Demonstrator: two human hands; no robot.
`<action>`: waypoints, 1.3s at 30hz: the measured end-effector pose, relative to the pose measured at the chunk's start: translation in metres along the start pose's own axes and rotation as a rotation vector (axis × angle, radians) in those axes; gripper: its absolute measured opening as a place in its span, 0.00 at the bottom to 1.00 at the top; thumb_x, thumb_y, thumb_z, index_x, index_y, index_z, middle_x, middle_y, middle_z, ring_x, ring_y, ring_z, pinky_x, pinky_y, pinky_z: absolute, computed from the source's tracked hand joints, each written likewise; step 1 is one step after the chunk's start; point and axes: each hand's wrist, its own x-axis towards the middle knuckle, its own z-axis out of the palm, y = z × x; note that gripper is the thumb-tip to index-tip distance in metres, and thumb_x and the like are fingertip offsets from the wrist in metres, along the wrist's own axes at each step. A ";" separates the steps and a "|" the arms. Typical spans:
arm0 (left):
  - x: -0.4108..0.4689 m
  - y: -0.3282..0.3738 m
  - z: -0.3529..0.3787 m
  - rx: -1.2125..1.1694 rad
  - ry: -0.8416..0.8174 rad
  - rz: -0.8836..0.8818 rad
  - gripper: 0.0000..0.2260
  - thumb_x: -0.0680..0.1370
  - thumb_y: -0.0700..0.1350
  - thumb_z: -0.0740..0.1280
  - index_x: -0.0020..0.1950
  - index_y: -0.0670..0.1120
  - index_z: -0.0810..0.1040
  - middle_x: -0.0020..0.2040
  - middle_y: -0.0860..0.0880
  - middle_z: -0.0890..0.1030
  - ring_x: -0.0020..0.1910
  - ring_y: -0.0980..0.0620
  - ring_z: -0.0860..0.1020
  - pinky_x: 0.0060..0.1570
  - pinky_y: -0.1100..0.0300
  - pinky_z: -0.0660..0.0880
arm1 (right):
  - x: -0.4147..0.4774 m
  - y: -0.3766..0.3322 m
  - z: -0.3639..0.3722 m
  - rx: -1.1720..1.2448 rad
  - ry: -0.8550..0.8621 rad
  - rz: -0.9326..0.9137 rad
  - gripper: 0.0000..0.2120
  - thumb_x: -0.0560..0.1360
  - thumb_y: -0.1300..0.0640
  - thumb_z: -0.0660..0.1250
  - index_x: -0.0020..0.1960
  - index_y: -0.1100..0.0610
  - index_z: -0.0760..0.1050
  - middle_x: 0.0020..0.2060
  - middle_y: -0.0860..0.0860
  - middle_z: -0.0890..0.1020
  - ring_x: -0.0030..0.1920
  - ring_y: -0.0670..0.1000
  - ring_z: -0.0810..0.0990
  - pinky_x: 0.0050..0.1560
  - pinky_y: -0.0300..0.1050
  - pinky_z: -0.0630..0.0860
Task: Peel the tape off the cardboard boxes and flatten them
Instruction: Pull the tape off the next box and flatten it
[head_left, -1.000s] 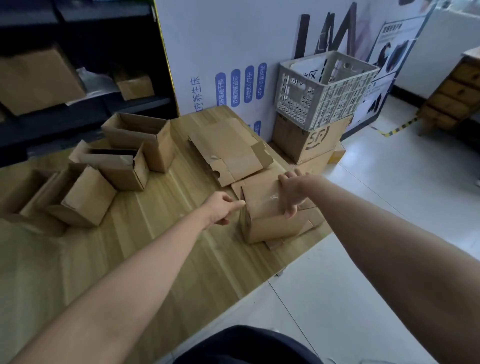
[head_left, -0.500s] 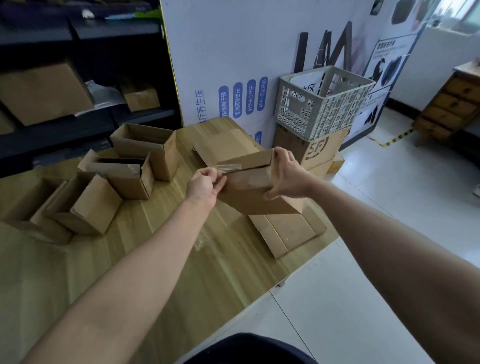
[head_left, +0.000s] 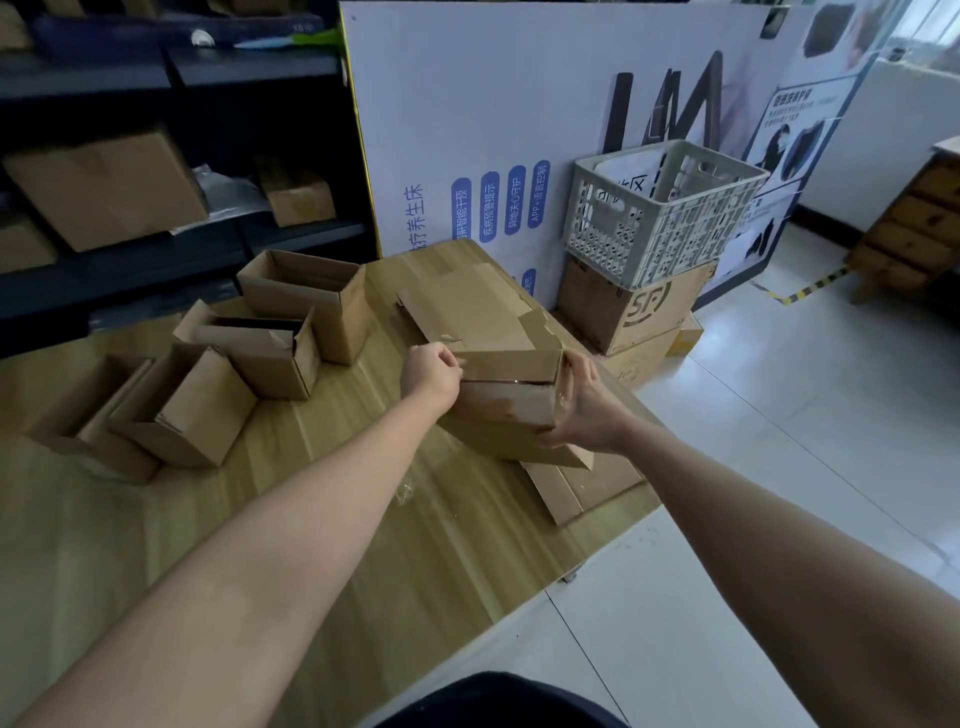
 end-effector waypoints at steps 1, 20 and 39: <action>0.000 -0.002 0.001 0.002 0.006 -0.003 0.05 0.75 0.38 0.66 0.40 0.44 0.74 0.46 0.46 0.78 0.45 0.44 0.77 0.41 0.59 0.70 | 0.001 0.005 0.001 -0.004 -0.029 0.031 0.59 0.62 0.55 0.80 0.77 0.50 0.41 0.73 0.51 0.56 0.70 0.55 0.63 0.70 0.49 0.65; -0.007 -0.003 0.029 0.077 -0.186 0.341 0.07 0.75 0.40 0.68 0.38 0.46 0.74 0.39 0.50 0.77 0.40 0.50 0.76 0.41 0.60 0.70 | 0.021 -0.007 0.002 -0.749 -0.136 -0.040 0.57 0.62 0.38 0.75 0.78 0.54 0.45 0.75 0.53 0.57 0.75 0.57 0.53 0.73 0.63 0.44; 0.025 -0.102 -0.030 -0.563 0.235 -0.386 0.09 0.74 0.31 0.64 0.49 0.44 0.73 0.45 0.43 0.80 0.43 0.47 0.79 0.49 0.55 0.76 | 0.020 0.004 -0.019 -0.701 0.130 0.018 0.51 0.58 0.39 0.76 0.73 0.55 0.56 0.64 0.53 0.67 0.65 0.56 0.65 0.71 0.61 0.55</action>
